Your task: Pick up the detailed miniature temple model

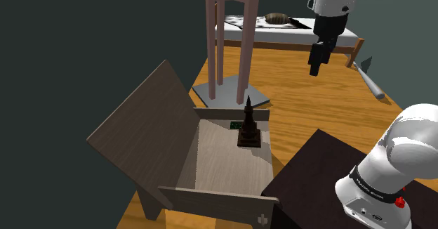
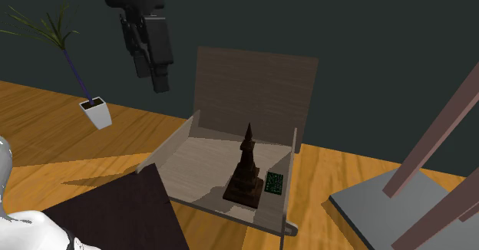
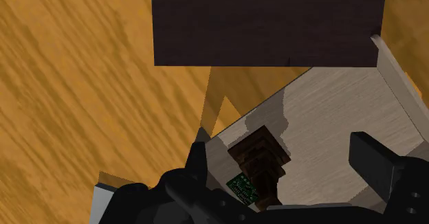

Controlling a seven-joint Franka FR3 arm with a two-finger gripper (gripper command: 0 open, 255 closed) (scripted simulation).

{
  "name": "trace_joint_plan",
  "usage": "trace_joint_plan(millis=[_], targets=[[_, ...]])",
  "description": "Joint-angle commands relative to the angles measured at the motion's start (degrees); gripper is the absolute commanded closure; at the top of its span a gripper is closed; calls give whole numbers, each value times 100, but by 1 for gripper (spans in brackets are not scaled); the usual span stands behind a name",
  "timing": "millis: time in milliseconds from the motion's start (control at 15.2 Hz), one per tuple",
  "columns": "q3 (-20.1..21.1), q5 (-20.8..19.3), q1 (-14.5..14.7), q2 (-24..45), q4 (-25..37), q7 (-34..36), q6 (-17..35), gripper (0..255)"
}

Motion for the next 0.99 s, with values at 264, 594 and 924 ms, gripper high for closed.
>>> trace_joint_plan(millis=[264, 594, 924], targets=[[-206, 102, 20, 55, -703, -150, 1122, 0], [-459, 265, 70, 421, -1375, -387, 2603, 0], [-724, 538, 198, 1146, -1779, -729, 4156, 0]])
